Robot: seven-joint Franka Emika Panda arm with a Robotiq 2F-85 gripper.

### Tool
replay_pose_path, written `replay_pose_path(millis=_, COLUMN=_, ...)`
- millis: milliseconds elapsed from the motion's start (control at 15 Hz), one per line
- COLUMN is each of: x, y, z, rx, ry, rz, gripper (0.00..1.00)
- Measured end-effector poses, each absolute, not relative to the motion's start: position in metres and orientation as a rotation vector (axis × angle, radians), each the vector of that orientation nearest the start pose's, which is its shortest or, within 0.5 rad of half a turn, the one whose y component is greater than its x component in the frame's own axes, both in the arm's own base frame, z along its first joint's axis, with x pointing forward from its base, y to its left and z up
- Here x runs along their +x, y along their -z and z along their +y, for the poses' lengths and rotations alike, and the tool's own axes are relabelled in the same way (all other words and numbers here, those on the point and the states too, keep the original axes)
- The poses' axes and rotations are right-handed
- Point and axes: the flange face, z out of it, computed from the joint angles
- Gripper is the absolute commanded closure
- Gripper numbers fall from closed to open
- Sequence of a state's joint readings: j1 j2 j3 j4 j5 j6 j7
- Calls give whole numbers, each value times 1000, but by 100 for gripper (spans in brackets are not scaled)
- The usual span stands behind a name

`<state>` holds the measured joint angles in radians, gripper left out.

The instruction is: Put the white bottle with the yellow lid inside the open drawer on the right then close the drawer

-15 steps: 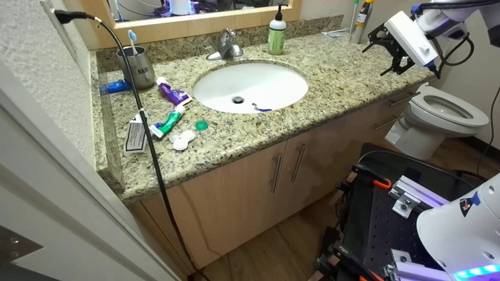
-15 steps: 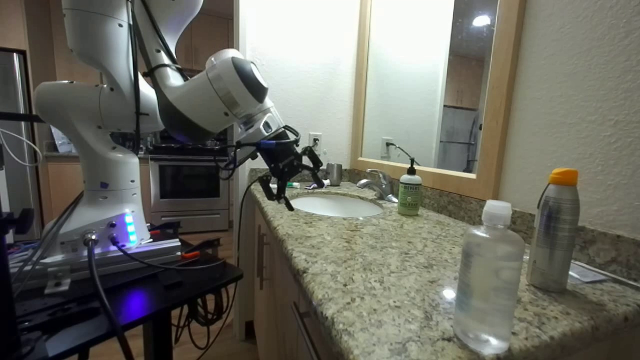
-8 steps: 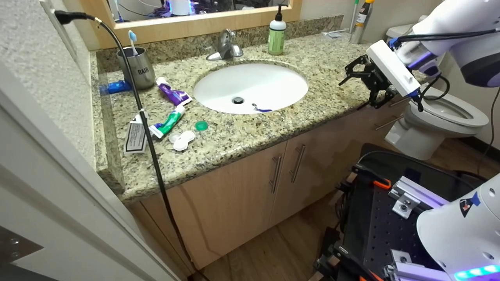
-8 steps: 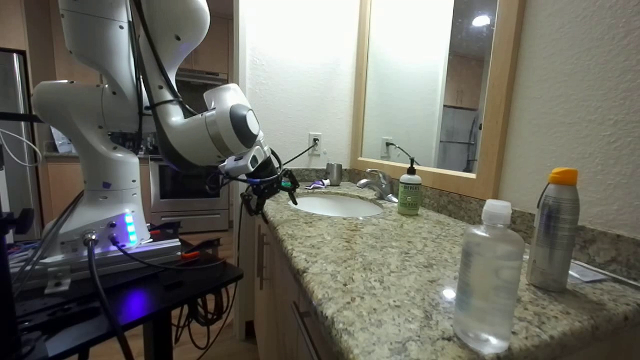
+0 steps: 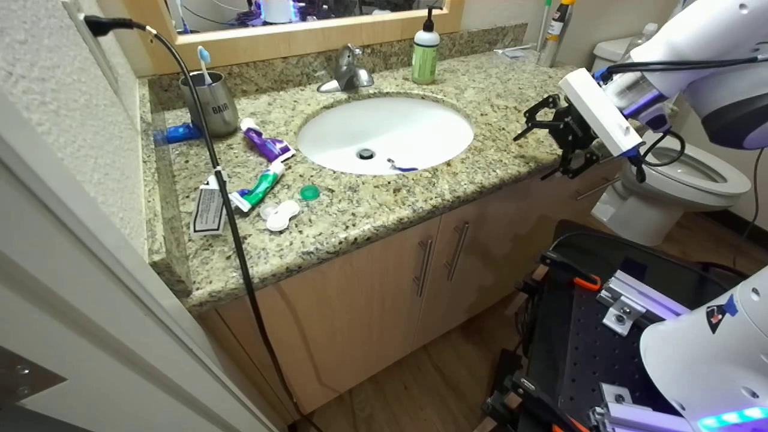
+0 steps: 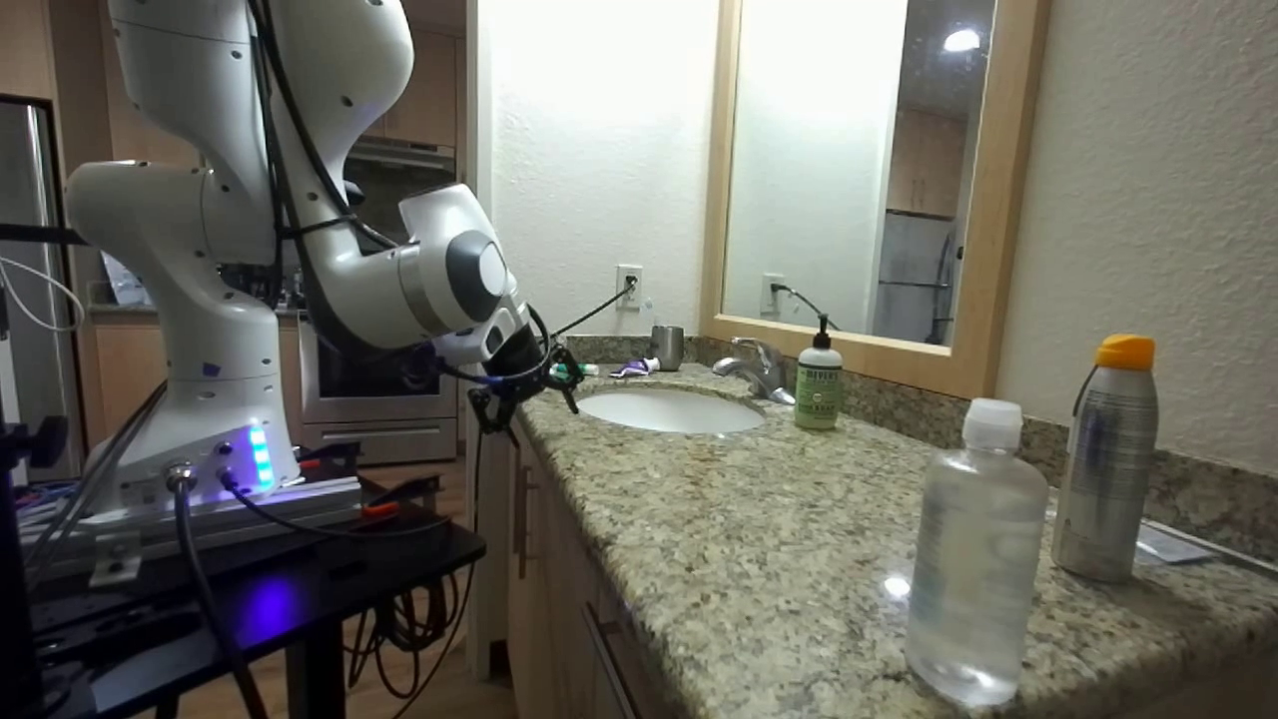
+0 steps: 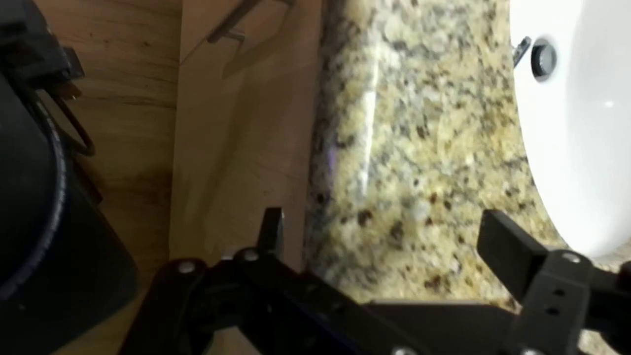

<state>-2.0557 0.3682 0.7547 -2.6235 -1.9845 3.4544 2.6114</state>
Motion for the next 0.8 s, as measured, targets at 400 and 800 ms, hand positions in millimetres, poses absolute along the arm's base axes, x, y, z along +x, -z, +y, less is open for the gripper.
replay_pose_path(millis=400, x=214, y=-186, z=-206, rx=-1342, ry=177, rz=2116, gripper=0)
replay_pose_path(millis=800, x=226, y=-182, z=-179, rx=-1126, ry=48, rz=2041, gripper=0)
